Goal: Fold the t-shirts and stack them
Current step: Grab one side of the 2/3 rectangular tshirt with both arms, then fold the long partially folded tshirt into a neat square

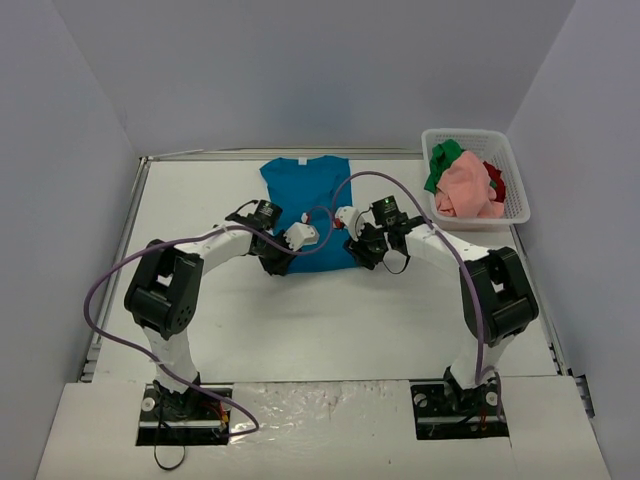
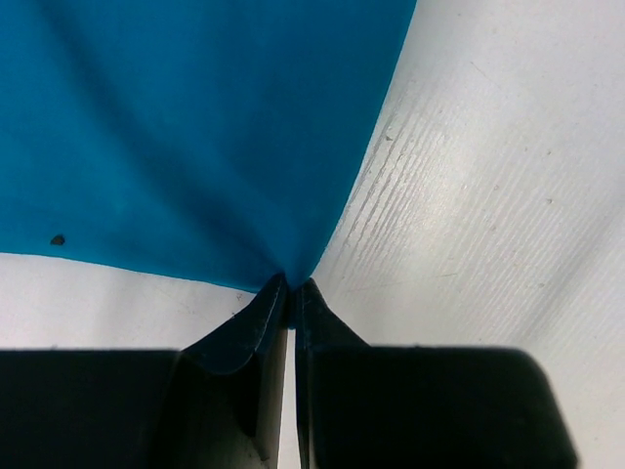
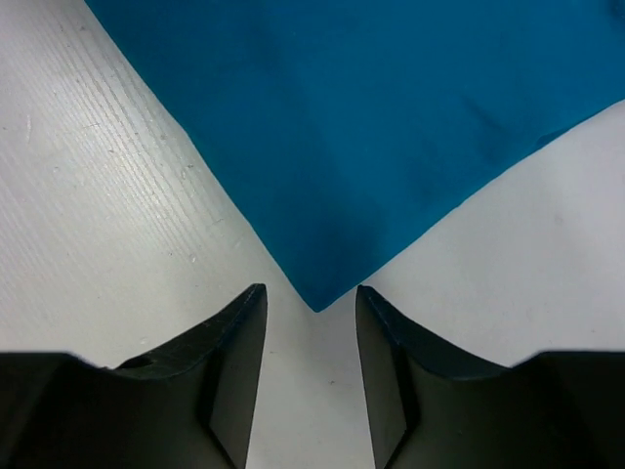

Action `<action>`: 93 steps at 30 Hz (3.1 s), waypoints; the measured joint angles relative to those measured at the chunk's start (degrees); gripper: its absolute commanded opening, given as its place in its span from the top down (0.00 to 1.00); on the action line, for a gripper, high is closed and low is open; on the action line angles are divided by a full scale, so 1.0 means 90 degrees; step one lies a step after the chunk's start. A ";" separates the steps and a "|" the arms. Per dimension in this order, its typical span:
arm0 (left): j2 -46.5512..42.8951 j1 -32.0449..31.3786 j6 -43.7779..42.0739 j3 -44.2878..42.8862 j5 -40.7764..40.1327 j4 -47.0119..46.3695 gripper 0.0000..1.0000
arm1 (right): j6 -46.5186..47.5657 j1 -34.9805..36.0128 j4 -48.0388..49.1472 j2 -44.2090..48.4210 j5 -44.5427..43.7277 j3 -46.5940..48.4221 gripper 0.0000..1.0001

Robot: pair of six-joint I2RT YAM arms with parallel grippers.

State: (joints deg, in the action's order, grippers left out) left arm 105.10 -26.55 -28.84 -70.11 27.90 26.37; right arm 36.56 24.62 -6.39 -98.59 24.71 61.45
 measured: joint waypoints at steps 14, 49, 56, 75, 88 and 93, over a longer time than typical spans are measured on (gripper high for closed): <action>0.0027 0.0046 0.0092 0.0000 -0.0002 0.0146 0.98 | 0.0090 0.0000 -0.0015 -0.0585 0.0029 0.0121 0.66; -0.0061 0.0027 -0.0294 -0.0209 0.0391 0.0998 0.98 | -0.0039 0.0102 -0.1962 -0.0488 0.0238 0.0690 1.00; -0.0770 -0.0022 -0.0797 -0.0367 0.0964 0.2380 0.98 | 0.0228 0.0355 -0.3521 0.0056 0.0767 0.1086 1.00; -0.2596 -0.0556 -0.1843 -0.0855 0.1877 0.5013 0.98 | 0.0690 0.0777 -0.5408 0.1729 0.1559 0.1120 1.00; -0.2455 -0.0556 -0.1685 -0.0896 0.1430 0.4711 0.98 | 0.0906 0.0449 -0.5445 0.1090 0.1469 0.1853 1.00; -0.2455 -0.0520 -0.1559 -0.1156 0.1202 0.4444 0.98 | 0.0976 0.0202 -0.5455 0.0648 0.1445 0.2329 1.00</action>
State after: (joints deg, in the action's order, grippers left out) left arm 83.00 -31.22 -42.87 -80.51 38.72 66.37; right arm 45.34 26.44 -55.48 -92.75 37.71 82.41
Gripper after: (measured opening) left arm 0.042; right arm 0.041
